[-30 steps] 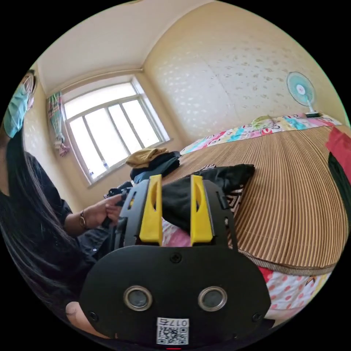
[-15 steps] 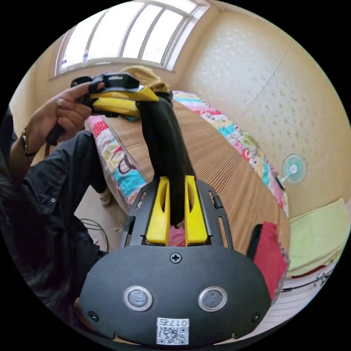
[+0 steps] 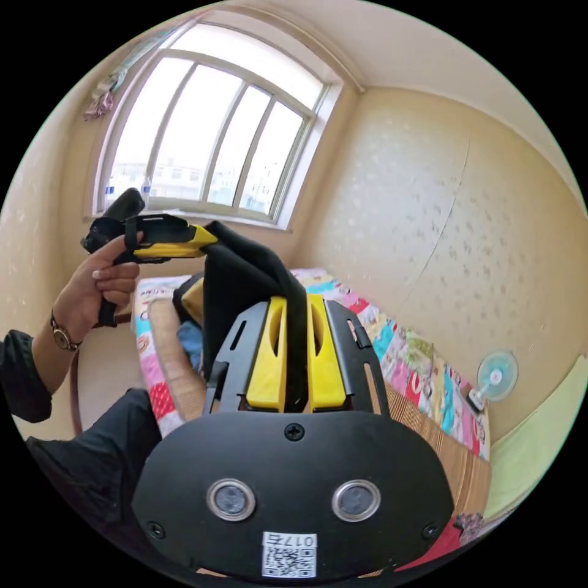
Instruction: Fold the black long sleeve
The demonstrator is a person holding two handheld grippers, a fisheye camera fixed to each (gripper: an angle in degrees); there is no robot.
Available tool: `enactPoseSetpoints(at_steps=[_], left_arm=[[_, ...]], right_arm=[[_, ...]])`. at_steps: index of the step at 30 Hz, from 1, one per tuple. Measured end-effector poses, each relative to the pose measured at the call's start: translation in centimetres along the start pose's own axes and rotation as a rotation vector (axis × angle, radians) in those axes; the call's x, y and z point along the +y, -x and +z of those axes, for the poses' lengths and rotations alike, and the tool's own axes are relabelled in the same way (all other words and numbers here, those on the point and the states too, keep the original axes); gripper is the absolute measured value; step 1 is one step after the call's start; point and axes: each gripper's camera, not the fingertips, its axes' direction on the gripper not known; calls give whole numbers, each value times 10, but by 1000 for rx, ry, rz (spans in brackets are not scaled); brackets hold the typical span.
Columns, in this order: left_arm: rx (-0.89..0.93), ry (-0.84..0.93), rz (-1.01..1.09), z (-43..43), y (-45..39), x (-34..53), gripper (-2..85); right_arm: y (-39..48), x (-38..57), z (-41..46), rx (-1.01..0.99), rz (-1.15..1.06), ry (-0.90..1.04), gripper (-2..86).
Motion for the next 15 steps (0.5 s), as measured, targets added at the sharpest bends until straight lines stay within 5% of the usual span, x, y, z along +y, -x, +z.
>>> enactPoseSetpoints(at_steps=[7, 11, 15], left_arm=[[-229, -69, -48, -93, 62, -69, 37], [-491, -93, -265, -127, 166, 33, 67], [-476, -88, -391, -143, 220, 166, 85]], right_arm=[[80, -110, 154, -58, -81, 4, 70], [160, -37, 276, -191, -98, 216, 73], [183, 69, 294, -352, 38, 330, 82]])
